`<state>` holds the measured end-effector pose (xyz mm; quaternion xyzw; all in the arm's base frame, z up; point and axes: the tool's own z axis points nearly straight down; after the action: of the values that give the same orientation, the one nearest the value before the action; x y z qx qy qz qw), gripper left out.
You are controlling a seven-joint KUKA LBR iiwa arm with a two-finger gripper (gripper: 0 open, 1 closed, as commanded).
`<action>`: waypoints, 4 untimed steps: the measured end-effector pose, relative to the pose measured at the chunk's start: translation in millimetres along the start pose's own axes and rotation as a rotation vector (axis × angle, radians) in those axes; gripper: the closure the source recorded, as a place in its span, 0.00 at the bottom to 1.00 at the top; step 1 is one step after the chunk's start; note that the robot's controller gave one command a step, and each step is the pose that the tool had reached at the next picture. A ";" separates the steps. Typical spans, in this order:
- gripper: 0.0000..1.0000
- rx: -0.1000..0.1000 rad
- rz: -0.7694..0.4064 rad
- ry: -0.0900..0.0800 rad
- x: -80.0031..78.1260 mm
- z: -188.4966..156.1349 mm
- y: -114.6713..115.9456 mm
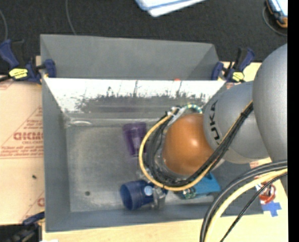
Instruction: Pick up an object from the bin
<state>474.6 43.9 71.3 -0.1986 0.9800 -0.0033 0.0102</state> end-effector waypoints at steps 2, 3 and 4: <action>1.00 0.001 -0.006 -0.005 -4.8 -42.4 10.9; 1.00 0.003 -0.027 -0.010 -7.1 -50.0 3.4; 1.00 0.002 -0.044 -0.007 -8.9 -137.0 10.6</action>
Offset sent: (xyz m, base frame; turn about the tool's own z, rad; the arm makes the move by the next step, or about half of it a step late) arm -0.0022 0.0125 0.0411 -0.0053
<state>475.8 57.5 208.3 -0.2202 0.9753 -0.0038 0.0137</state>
